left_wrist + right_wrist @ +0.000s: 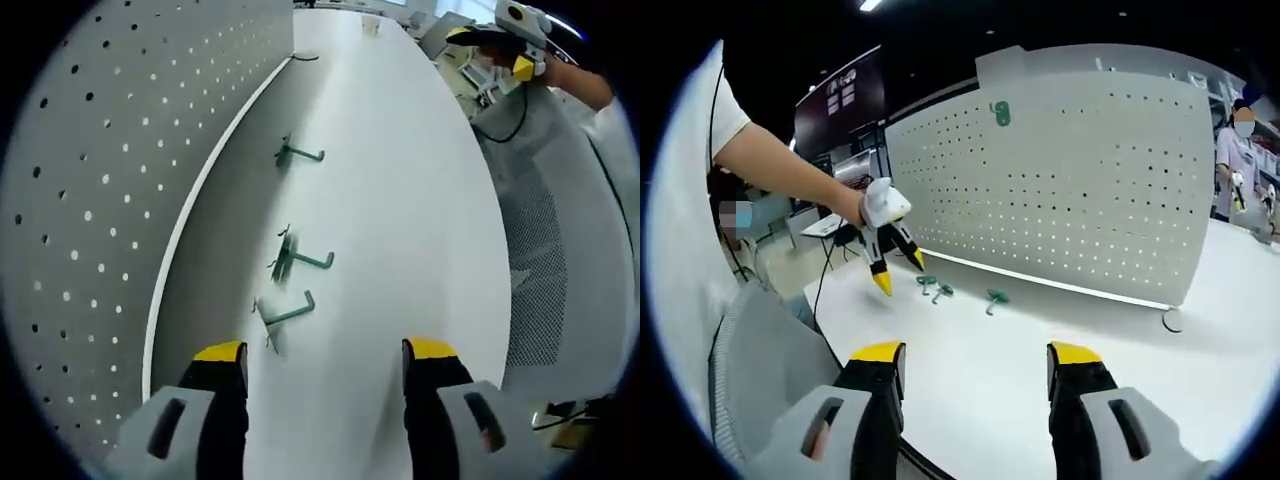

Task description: Insert the hook assembly into the mounting plate slot until the hook locks in place.

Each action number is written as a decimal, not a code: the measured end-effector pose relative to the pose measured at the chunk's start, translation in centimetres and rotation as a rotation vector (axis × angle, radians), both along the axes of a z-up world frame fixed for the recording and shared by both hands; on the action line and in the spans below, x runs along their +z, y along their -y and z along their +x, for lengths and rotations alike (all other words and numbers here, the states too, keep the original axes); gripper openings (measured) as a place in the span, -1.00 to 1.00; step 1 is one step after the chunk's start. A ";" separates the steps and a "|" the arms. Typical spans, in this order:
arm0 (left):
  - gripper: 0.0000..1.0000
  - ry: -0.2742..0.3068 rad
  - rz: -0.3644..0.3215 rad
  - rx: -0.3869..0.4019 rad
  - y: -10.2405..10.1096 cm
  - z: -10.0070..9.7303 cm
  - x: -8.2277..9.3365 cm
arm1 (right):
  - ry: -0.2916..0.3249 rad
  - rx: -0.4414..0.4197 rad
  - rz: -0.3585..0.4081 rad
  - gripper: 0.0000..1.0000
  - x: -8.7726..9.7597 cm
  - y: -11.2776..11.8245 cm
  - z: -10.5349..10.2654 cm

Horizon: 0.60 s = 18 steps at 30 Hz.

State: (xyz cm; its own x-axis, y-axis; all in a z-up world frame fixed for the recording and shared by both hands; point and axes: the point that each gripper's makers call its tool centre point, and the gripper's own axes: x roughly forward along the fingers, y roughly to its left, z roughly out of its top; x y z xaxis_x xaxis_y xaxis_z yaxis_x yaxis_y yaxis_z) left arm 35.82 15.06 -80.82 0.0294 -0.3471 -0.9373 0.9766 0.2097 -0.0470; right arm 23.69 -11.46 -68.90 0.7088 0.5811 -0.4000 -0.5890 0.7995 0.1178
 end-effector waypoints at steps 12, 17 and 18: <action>0.25 -0.020 0.016 0.016 -0.2 0.1 -1.2 | -0.003 -0.004 0.003 0.08 -0.1 0.1 0.1; 0.22 -0.018 0.027 0.016 -0.2 0.2 -1.3 | -0.014 0.003 -0.025 0.08 -0.6 -0.1 0.0; 0.21 -0.016 0.030 0.013 -0.3 0.3 -1.4 | -0.014 0.006 -0.030 0.09 -0.7 -0.1 0.0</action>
